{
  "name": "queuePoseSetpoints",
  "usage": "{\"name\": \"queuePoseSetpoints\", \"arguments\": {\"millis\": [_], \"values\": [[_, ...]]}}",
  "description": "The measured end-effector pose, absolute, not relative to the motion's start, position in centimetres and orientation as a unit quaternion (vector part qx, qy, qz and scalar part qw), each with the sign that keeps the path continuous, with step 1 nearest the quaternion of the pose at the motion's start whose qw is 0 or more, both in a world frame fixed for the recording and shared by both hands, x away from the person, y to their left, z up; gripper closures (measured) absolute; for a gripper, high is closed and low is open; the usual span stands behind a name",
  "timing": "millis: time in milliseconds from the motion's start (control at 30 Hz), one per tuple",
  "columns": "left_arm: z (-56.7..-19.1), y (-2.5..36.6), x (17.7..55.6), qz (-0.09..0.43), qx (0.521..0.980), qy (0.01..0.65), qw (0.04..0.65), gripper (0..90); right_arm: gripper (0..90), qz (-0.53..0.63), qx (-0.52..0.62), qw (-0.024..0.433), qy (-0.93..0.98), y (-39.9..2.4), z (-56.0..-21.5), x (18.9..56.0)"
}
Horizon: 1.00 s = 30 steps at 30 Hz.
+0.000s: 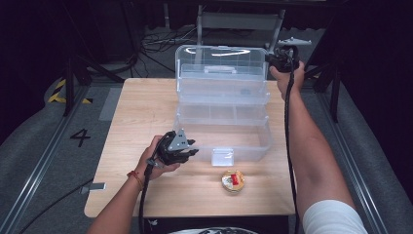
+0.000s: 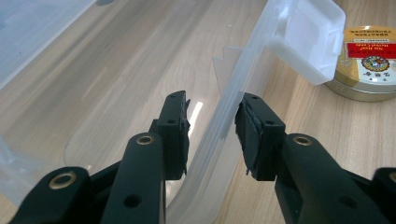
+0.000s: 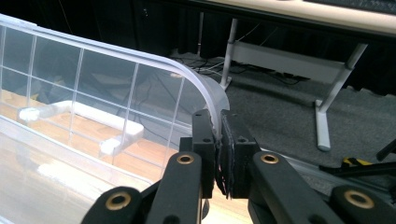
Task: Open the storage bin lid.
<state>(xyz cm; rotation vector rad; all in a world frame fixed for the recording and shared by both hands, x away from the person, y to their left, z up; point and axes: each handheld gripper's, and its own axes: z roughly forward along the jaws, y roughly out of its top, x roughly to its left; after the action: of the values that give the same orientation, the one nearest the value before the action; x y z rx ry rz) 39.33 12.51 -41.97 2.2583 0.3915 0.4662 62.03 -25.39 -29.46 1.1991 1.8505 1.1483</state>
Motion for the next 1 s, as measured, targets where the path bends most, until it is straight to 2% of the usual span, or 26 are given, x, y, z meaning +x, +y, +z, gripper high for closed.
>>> {"name": "queuePoseSetpoints", "arguments": {"millis": [1000], "values": [[-42.0, 12.5, 39.4, 0.182, 0.889, 0.15, 0.393, 64.6, 84.9, 0.405, 0.477, 0.304, 0.719, -24.8, -31.0, 65.4]]}}
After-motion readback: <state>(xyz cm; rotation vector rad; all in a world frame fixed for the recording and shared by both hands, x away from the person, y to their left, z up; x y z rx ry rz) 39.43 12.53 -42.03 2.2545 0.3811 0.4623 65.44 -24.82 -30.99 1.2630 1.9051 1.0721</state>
